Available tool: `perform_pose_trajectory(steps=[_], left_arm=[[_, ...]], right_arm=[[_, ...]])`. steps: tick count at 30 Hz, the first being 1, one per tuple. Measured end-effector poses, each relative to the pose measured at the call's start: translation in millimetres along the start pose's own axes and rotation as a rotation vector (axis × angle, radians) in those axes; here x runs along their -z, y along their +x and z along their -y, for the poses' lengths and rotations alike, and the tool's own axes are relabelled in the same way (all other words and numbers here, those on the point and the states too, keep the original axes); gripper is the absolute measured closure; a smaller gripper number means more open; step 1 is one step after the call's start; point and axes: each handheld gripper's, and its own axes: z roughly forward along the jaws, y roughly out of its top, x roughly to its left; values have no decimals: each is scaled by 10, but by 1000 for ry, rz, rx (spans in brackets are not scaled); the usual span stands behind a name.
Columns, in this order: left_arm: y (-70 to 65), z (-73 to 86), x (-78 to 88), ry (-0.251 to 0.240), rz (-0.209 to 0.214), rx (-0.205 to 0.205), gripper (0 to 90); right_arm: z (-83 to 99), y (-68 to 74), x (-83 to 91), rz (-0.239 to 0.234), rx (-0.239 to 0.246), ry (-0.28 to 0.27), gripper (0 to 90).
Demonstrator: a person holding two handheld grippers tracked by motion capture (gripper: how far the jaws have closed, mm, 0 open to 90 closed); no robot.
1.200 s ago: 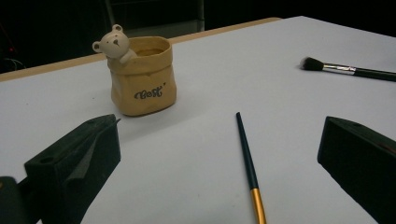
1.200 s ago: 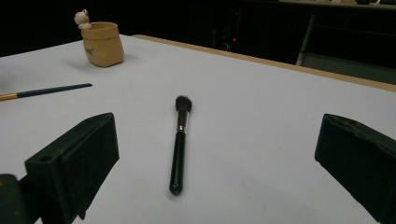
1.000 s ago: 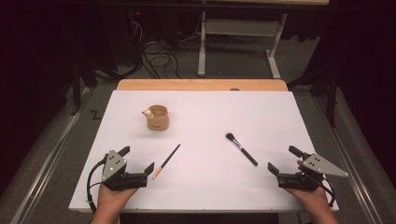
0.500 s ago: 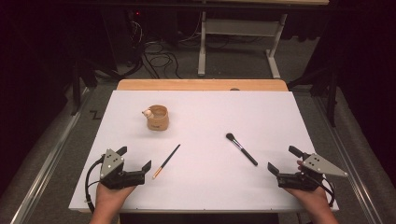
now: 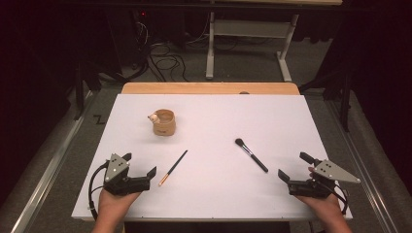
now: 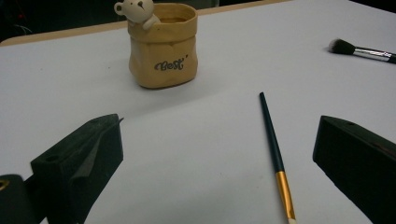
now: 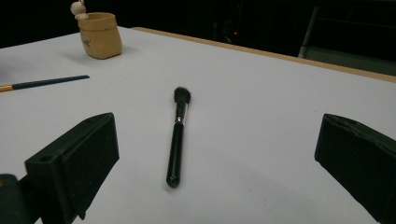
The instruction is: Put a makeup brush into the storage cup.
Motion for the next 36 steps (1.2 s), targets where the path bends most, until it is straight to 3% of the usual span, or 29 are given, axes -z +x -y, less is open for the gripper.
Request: perform_pose_trajectory(steps=[10, 17, 20, 21, 36], left_arm=[[23, -4, -14, 24, 19, 16, 54], [-30, -5, -68, 119, 23, -30, 55], [-41, -6, -81, 138, 27, -32, 58], [-54, -13, -101, 174, 39, -37, 57], [-99, 44, -215, 323, 87, -18, 106]], right_arm=[[23, -3, -26, -14, 0, 25, 10], [28, -8, -35, -21, -3, 37, 10], [29, -9, -34, -20, -4, 38, 9], [28, -11, -35, -24, -5, 41, 9], [32, -11, -44, -25, -5, 52, 9]])
